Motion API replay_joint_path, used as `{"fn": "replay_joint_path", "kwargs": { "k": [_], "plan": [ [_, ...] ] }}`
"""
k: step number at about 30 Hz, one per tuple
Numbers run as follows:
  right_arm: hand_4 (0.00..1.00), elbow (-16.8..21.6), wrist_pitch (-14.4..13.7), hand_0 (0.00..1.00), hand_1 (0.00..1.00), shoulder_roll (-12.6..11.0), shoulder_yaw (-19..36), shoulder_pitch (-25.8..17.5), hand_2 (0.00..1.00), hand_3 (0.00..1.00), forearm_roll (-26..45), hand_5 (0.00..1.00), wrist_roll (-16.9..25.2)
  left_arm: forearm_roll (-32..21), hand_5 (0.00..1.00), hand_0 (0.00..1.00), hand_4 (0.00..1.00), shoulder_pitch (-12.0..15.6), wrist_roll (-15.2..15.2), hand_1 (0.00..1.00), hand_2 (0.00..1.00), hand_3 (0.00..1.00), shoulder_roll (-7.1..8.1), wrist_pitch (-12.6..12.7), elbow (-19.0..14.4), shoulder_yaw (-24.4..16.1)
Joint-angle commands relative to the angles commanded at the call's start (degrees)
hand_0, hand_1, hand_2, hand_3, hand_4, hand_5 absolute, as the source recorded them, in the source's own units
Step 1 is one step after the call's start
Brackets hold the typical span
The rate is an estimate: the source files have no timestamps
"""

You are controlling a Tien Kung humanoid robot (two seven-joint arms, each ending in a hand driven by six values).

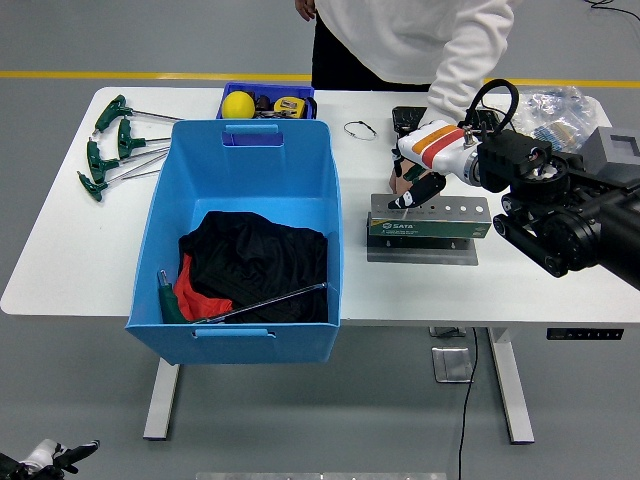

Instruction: Lift tool from toolbox,place it in box,lift tool from toolbox,place it in box

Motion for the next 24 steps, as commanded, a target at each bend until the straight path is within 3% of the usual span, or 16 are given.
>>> {"fn": "replay_joint_path", "kwargs": {
  "k": [3, 4, 24],
  "plan": [
    [0.956, -0.27, 0.32, 0.778, 0.642, -0.07, -0.5, -0.01, 0.622, 0.511, -0.11, 0.58, -0.1, -0.04, 0.71, 0.554, 0.735, -0.12, 0.01, 0.487, 0.652, 0.683, 0.0, 0.04, 0.0, -0.03],
    [0.956, -0.33, 0.43, 0.771, 0.618, -0.06, -0.6, -0.07, 0.579, 0.497, -0.12, 0.579, -0.14, -0.04, 0.708, 0.539, 0.736, -0.15, 0.01, 0.487, 0.65, 0.683, 0.0, 0.06, 0.0, -0.07],
    [0.96, -0.91, 0.86, 0.767, 0.604, 0.38, -1.05, -0.19, 0.556, 0.465, -0.19, 0.589, -0.34, -0.03, 0.708, 0.535, 0.735, -0.12, 0.14, 0.477, 0.649, 0.678, -0.06, 0.06, 0.0, -0.59]
  ]
}}
